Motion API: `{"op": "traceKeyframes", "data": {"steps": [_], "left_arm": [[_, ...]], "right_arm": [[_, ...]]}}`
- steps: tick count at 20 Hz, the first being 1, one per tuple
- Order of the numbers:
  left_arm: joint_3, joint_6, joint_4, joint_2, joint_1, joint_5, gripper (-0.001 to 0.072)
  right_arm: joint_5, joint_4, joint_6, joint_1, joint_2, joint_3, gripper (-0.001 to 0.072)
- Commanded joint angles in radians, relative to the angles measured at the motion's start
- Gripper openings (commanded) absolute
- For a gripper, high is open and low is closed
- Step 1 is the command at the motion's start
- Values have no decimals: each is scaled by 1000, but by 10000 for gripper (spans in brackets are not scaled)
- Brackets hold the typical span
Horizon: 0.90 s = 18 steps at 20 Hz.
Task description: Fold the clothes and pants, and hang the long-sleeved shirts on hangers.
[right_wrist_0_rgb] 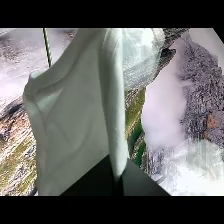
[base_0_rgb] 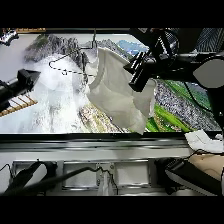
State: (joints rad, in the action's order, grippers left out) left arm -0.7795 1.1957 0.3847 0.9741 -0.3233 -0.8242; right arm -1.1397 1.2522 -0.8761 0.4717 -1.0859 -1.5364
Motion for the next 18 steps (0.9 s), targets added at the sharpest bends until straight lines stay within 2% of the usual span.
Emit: {"op": "traceKeyframes", "data": {"steps": [1, 2, 4, 6, 11, 12, 18], "left_arm": [[141, 68, -94, -60, 101, 10, 317], [162, -3, -183, -60, 164, -14, 321], [172, -138, -322, -57, 287, -37, 461], [172, -204, -426, -57, 381, 2, 526], [171, -218, -561, -52, 490, 154, 529], [171, -223, -593, -45, 500, 161, 559], [171, -454, -855, 40, 570, 162, 579]], "right_arm": [[6, 39, -27, 0, 0, 0, 18], [6, 39, -29, 0, 0, 0, 18], [6, 38, -29, 0, 0, 0, 18], [6, 35, -33, 0, 1, 0, 18], [3, 14, -59, 0, 0, 0, 18], [3, 8, -59, 0, 0, 0, 18], [0, 0, -59, 0, 1, 0, 18]]}}
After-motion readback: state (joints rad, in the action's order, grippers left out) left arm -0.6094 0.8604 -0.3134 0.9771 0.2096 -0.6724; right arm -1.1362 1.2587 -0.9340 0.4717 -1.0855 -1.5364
